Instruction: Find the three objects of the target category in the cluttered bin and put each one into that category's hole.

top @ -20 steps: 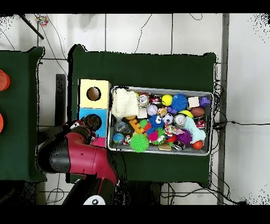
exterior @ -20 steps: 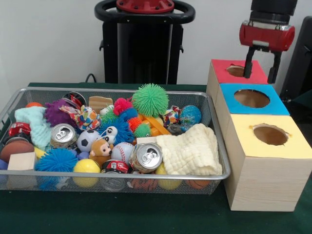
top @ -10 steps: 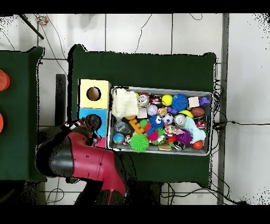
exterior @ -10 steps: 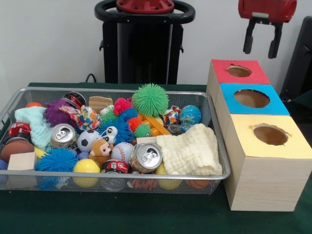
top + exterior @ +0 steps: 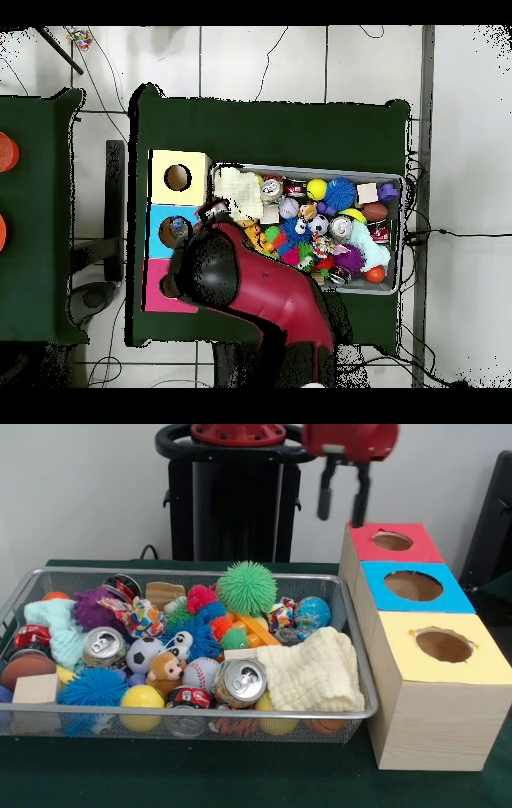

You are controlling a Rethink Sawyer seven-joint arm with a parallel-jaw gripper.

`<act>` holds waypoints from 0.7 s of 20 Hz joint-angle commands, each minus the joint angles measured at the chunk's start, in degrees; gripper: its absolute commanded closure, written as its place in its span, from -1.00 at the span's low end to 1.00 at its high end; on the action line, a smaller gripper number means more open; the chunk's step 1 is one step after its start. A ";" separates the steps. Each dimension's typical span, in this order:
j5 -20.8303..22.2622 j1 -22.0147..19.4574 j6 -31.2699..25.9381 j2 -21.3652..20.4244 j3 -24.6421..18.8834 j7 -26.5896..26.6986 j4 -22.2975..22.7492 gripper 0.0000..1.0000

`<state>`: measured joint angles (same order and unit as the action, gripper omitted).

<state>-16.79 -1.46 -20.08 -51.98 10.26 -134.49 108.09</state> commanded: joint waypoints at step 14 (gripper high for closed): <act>19.25 -10.74 0.53 10.61 -3.26 0.88 -4.97 -1.00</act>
<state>-2.46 -13.87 -17.64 -46.39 7.31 -134.49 107.36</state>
